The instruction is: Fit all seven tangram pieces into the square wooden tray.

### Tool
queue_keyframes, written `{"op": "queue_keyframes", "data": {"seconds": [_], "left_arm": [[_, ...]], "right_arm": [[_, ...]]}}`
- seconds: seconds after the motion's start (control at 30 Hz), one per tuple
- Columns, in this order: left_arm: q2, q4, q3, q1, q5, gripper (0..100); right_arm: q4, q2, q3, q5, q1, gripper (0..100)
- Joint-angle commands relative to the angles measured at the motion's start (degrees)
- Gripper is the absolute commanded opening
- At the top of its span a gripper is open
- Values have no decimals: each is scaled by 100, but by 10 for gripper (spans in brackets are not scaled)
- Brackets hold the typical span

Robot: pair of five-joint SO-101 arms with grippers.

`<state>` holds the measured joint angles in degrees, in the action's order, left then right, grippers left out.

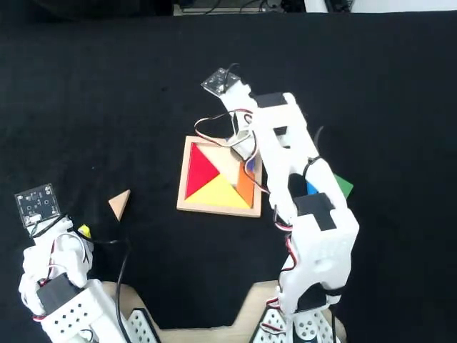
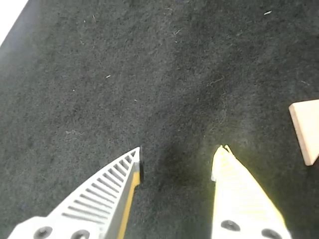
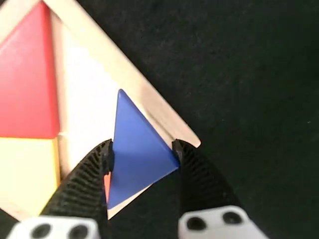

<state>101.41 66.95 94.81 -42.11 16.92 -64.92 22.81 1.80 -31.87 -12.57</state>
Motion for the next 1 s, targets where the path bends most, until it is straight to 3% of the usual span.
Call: {"op": "queue_keyframes", "data": {"seconds": [0.0, 0.2, 0.73, 0.97], "left_arm": [[35, -88, -31, 48, 62, 236], [35, -88, -31, 48, 70, 235], [35, -88, -31, 48, 70, 235], [35, -88, -31, 48, 70, 236]], "right_arm": [[-44, -31, 365, 88, 88, 12], [413, 136, 84, 88, 105, 14], [149, 233, 31, 88, 185, 16], [79, 207, -92, 88, 202, 155]]}}
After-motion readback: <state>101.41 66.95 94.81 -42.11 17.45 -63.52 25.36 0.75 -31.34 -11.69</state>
